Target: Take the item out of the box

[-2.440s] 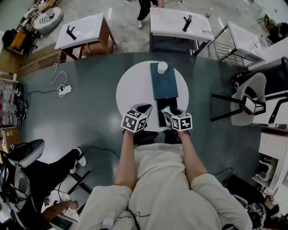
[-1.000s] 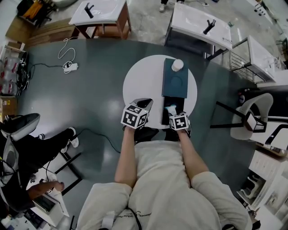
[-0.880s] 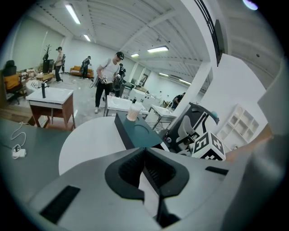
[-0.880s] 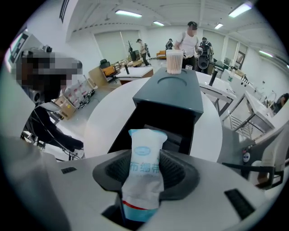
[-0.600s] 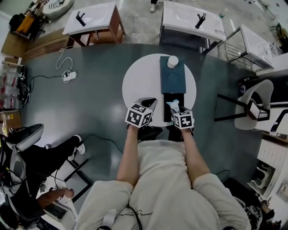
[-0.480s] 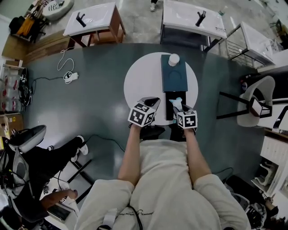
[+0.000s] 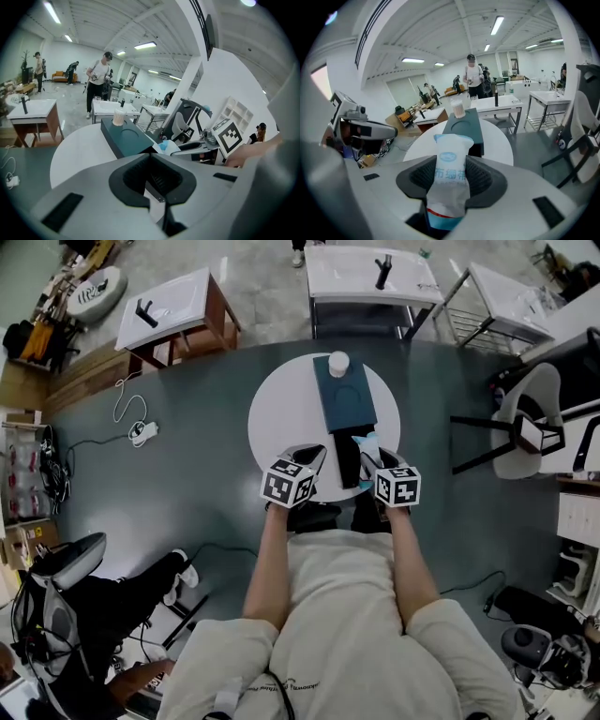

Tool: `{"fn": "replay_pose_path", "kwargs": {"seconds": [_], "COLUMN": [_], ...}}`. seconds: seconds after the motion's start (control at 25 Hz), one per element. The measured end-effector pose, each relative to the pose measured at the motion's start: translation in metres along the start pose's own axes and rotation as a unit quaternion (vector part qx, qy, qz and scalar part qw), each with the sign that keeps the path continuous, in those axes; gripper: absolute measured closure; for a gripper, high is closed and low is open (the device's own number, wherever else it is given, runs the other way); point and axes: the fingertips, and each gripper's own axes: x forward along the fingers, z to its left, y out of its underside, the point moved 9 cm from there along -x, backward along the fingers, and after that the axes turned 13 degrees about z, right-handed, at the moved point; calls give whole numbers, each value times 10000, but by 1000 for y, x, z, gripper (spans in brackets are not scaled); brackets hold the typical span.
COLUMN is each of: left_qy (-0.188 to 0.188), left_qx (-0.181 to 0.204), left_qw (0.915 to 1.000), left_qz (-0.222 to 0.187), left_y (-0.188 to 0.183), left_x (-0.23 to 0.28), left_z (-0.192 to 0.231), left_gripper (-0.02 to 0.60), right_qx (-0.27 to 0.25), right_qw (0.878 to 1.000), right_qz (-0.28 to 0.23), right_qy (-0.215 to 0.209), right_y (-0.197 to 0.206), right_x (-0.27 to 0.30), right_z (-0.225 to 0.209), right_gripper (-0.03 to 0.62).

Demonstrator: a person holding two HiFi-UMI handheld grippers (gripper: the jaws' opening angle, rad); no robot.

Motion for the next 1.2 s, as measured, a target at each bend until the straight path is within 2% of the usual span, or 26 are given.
{"fn": "replay_pose_path", "kwargs": {"seconds": [0.24, 0.6, 0.84, 1.0, 1.2], "left_qy": [51, 42, 20, 11, 9], "left_qx": [87, 267, 340, 395, 392], "left_qw": [9999, 9996, 9993, 9992, 9991], "left_qz": [-83, -106, -131, -112, -130], "left_y": [-10, -9, -10, -10, -22], "left_x": [-3, -5, -6, -3, -9], "left_z": [-5, -13, -15, -18, -17], "left_gripper": [560, 560, 560, 560, 560], "right_qx": [-133, -210, -86, 49, 146], "right_qw": [9983, 9956, 9944, 9925, 9915], "right_qz": [-545, -915, -1056, -1218, -1287], "right_qy": [-131, -68, -65, 112, 74], "right_y": [-13, -16, -13, -12, -23], "right_x": [-16, -33, -38, -43, -52], "right_z": [1, -3, -8, -16, -16], "right_gripper": [384, 384, 384, 384, 384]}}
